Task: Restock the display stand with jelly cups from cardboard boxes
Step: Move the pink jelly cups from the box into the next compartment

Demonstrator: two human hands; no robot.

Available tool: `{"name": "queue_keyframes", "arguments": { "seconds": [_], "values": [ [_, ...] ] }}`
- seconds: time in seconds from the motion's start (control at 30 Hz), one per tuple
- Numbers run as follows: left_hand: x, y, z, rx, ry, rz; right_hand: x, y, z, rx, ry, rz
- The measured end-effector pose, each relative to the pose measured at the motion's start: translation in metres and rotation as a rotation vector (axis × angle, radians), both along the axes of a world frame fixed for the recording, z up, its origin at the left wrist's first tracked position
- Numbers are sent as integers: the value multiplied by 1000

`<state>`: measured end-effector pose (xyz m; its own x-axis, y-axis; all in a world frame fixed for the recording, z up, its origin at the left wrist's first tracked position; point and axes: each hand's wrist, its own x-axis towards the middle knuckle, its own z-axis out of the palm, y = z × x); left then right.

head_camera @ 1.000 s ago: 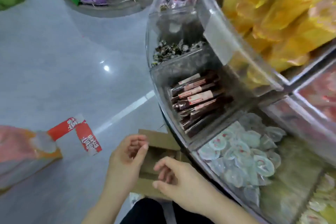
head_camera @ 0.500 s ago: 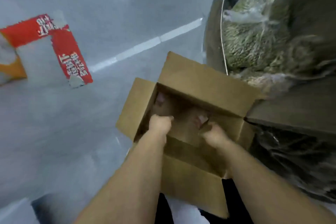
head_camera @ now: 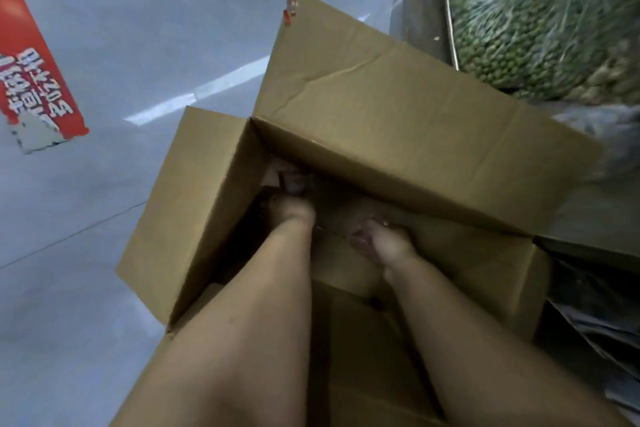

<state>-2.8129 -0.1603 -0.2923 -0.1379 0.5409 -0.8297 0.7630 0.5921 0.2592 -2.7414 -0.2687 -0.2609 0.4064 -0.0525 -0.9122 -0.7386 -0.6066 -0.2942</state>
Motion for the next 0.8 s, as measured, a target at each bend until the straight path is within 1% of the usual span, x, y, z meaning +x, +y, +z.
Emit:
{"name": "queue_keyframes", "arguments": {
  "seconds": [0.07,0.1,0.17,0.23,0.27,0.33,0.43,0.5,0.6,0.67,0.8],
  "values": [
    [-12,-7,13,-57,-46,7,-5,-2,26,-4,61,-5],
    [-17,-12,31,-92,-72,35,-9,-3,44,1,89,-1],
    [-29,-20,79,-107,-179,76,-17,-5,86,8,129,19],
    [-45,-24,143,-77,-327,130,-28,-5,142,54,172,-44],
    [-55,-25,178,-55,-392,131,-33,-6,175,122,223,-129],
    [-74,-26,258,-4,-535,88,-42,-10,249,324,332,-302],
    [-96,-23,388,62,-696,47,-53,-17,370,614,423,-395],
    [-103,-19,471,129,-789,-38,-57,-20,449,775,414,-413],
    [-101,-12,572,232,-909,-279,-57,-24,552,1016,349,-350],
    [-93,-8,624,259,-986,-386,-53,-29,605,1162,286,-283],
    [-69,-9,702,313,-1113,-546,-42,-46,683,1294,140,-140]
  ]
}}
